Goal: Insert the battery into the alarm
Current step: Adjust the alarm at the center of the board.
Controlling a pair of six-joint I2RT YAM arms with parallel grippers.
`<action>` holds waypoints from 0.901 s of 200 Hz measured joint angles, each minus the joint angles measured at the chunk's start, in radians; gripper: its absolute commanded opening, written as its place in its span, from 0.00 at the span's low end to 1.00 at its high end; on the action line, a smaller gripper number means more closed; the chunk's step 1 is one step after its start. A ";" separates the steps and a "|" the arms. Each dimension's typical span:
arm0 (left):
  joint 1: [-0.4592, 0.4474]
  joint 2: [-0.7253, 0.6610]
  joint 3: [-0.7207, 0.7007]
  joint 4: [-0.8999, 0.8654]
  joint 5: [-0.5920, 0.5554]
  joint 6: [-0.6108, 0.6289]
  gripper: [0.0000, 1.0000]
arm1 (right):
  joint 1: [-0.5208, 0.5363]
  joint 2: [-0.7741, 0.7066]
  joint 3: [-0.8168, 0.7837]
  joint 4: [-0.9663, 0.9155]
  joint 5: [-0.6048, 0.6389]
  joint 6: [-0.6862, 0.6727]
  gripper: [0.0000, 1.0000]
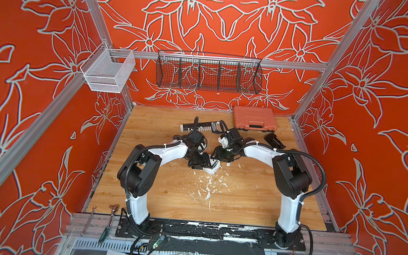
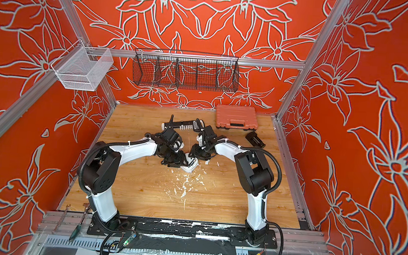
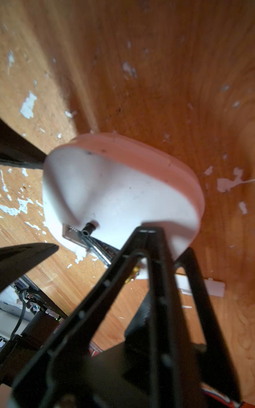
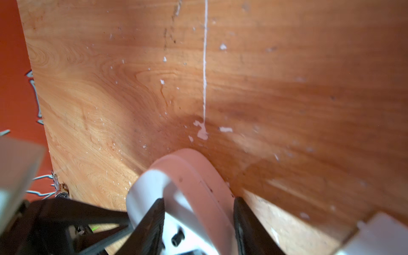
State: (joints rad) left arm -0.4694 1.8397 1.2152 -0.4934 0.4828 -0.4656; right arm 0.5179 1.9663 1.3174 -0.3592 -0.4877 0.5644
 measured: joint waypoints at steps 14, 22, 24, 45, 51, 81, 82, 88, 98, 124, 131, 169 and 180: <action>0.007 0.021 0.025 -0.004 -0.003 0.010 0.52 | -0.002 -0.024 -0.034 0.008 0.007 0.025 0.53; 0.009 0.031 0.038 -0.003 -0.005 0.015 0.52 | -0.003 -0.042 -0.059 0.014 0.010 0.042 0.53; 0.010 0.032 0.040 -0.004 -0.006 0.016 0.52 | -0.003 -0.045 -0.063 0.015 0.010 0.043 0.53; 0.010 0.045 0.058 0.001 -0.008 0.028 0.51 | -0.002 -0.087 -0.122 0.032 0.010 0.082 0.53; 0.010 0.047 0.062 0.003 -0.008 0.031 0.51 | -0.001 -0.096 -0.136 0.036 0.010 0.092 0.53; 0.010 0.048 0.067 0.016 -0.006 0.042 0.51 | 0.003 -0.137 -0.186 0.057 0.013 0.132 0.53; 0.010 0.048 0.067 0.017 -0.006 0.043 0.51 | 0.003 -0.139 -0.187 0.057 0.015 0.132 0.53; 0.010 0.048 0.066 0.021 -0.006 0.043 0.51 | 0.005 -0.145 -0.188 0.053 0.019 0.133 0.53; 0.010 0.047 0.061 0.026 -0.006 0.045 0.51 | 0.006 -0.158 -0.188 0.049 0.039 0.132 0.54; 0.010 0.031 0.035 0.028 -0.012 0.046 0.51 | 0.008 -0.211 -0.171 0.010 0.096 0.106 0.55; 0.010 0.021 0.027 0.027 -0.014 0.046 0.51 | 0.008 -0.224 -0.158 -0.005 0.115 0.096 0.55; 0.010 -0.008 0.021 0.023 -0.023 0.042 0.51 | 0.042 -0.274 -0.101 -0.088 0.224 0.030 0.46; 0.010 -0.008 0.027 0.016 -0.027 0.039 0.51 | 0.066 -0.278 -0.089 -0.109 0.249 0.014 0.41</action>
State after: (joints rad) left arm -0.4595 1.8317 1.2419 -0.4774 0.4557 -0.4271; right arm 0.5842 1.6882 1.2285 -0.4686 -0.2382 0.5781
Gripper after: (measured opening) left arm 0.513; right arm 0.455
